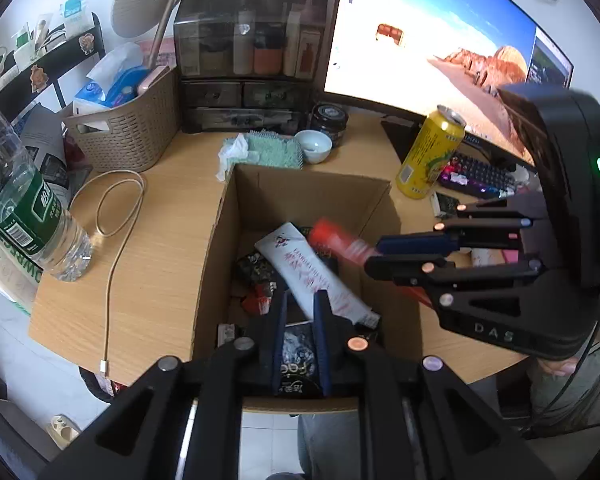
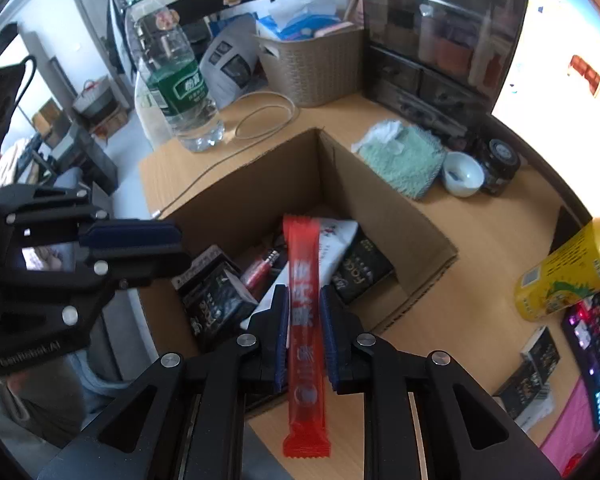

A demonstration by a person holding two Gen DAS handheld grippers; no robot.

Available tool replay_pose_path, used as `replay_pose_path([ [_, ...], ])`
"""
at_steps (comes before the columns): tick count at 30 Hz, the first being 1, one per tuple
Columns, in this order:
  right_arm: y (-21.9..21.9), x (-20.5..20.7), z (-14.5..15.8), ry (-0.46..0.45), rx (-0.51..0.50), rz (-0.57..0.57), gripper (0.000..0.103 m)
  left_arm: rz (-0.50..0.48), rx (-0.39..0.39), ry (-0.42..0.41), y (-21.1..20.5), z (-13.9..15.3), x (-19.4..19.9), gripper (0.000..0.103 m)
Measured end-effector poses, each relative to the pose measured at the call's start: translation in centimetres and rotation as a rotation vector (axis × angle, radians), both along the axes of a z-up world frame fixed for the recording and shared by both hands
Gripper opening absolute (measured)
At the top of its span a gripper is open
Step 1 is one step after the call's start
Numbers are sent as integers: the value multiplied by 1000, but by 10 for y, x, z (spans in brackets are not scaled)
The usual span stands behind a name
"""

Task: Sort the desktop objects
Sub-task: 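Carry the white packet and red snack stick over the cardboard box, then open both tools to drop the packet and snack stick into the box, then move both open tools back over the desk items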

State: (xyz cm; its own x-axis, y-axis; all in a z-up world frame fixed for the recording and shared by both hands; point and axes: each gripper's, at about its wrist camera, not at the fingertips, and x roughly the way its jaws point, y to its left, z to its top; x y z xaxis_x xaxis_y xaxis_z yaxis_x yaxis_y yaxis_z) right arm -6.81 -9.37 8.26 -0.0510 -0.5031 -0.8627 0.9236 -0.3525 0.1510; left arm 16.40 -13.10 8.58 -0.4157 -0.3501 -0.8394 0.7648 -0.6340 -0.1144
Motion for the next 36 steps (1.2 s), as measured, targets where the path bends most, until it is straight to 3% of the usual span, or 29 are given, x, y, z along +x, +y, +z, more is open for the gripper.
replay_pose_path([
  [1, 0, -1, -1, -16, -3, -5, 18, -1, 0, 0, 1, -1, 0, 23],
  [3, 4, -5, -1, -40, -15, -17, 19, 11, -12, 3, 3, -1, -1, 58],
  [5, 12, -6, 3, -37, -24, -22, 21, 20, -43, 11, 7, 3, -2, 65],
  [11, 58, -9, 14, -24, -49, -66, 24, -20, -50, 15, 23, 10, -21, 66],
  [18, 148, -25, -9, 12, 3, -217, 27, -193, -55, -17, 70, 2, -92, 69],
  [27, 259, -58, -75, -63, 84, -471, 27, -306, 72, -120, 108, -69, -179, 69],
  [31, 288, -61, -98, -87, 118, -518, 27, -304, 123, -141, 113, -92, -192, 69],
  [36, 313, -74, -103, -103, 101, -580, 27, -312, 125, -164, 114, -102, -206, 69],
])
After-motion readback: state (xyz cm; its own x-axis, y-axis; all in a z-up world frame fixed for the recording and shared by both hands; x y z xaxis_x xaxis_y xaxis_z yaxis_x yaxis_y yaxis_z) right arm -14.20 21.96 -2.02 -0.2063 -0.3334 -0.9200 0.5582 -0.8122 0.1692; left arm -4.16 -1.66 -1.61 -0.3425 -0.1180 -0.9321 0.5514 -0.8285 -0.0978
